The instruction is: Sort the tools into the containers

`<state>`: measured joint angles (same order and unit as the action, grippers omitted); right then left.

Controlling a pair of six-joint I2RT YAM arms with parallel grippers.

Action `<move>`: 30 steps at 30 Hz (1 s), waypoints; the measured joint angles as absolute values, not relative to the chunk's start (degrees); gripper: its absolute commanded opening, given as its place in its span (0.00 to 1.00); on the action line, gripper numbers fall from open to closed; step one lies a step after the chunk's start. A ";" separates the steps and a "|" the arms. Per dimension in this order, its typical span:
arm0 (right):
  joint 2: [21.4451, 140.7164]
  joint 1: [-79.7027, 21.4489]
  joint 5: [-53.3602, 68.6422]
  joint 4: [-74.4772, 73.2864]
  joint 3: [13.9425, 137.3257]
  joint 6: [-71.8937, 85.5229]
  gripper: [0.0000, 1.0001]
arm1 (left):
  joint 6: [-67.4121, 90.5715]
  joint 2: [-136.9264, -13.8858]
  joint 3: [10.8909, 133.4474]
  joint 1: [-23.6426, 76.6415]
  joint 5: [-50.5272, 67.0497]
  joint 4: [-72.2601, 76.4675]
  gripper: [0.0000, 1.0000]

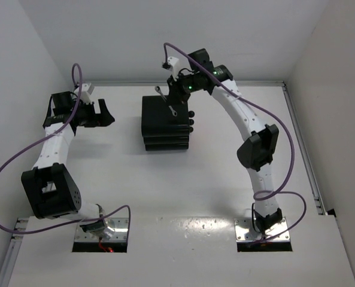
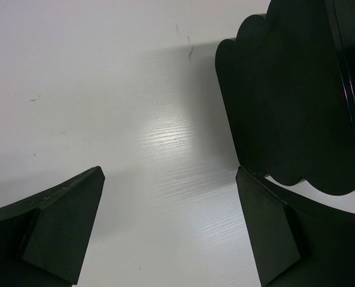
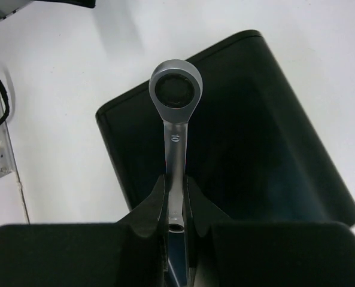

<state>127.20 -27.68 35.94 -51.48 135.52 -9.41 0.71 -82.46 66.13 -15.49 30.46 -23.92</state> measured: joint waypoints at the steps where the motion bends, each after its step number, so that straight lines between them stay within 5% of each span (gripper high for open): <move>1: 127.37 -28.21 35.79 -51.48 135.57 -9.41 0.00 | 0.69 -82.46 66.13 -15.53 30.46 -23.92 0.99; 30: 132.27 -32.40 24.43 -51.00 135.85 -16.53 0.00 | 0.62 -82.52 65.60 -17.39 32.01 -23.03 0.99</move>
